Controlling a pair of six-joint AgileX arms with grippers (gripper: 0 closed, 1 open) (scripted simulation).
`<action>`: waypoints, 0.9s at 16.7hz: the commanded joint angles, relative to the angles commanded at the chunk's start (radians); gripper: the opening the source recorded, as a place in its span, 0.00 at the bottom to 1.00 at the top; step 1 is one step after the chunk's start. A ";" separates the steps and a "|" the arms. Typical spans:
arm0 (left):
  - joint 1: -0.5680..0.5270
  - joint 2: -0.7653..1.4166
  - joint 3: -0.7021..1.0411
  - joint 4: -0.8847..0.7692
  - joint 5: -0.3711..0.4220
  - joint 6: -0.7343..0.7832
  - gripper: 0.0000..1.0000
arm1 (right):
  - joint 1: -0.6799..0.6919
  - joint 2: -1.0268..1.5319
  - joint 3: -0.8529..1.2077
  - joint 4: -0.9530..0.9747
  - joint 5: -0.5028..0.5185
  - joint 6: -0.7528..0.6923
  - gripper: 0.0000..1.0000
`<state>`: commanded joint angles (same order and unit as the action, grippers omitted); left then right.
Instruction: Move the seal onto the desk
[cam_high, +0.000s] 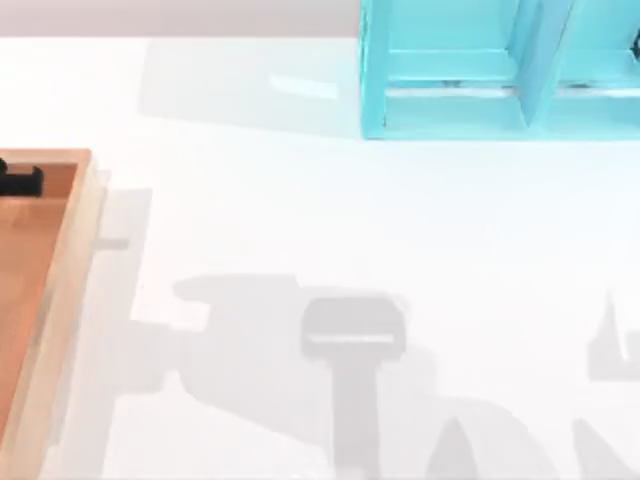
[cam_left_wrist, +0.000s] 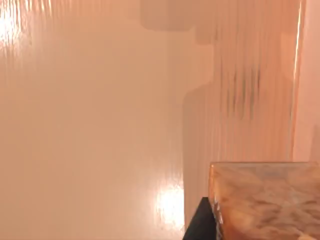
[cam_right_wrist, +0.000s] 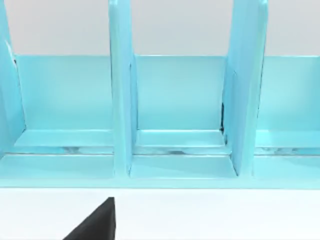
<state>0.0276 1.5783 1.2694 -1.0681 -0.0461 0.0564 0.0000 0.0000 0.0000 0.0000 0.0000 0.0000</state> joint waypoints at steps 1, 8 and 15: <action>-0.040 -0.015 0.034 -0.042 0.000 -0.041 0.00 | 0.000 0.000 0.000 0.000 0.000 0.000 1.00; -0.224 -0.029 0.116 -0.308 0.035 -0.229 0.00 | 0.000 0.000 0.000 0.000 0.000 0.000 1.00; -0.239 -0.010 0.124 -0.326 0.039 -0.243 0.00 | 0.000 0.000 0.000 0.000 0.000 0.000 1.00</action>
<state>-0.2110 1.5682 1.3933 -1.3939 -0.0069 -0.1870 0.0000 0.0000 0.0000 0.0000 0.0000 0.0000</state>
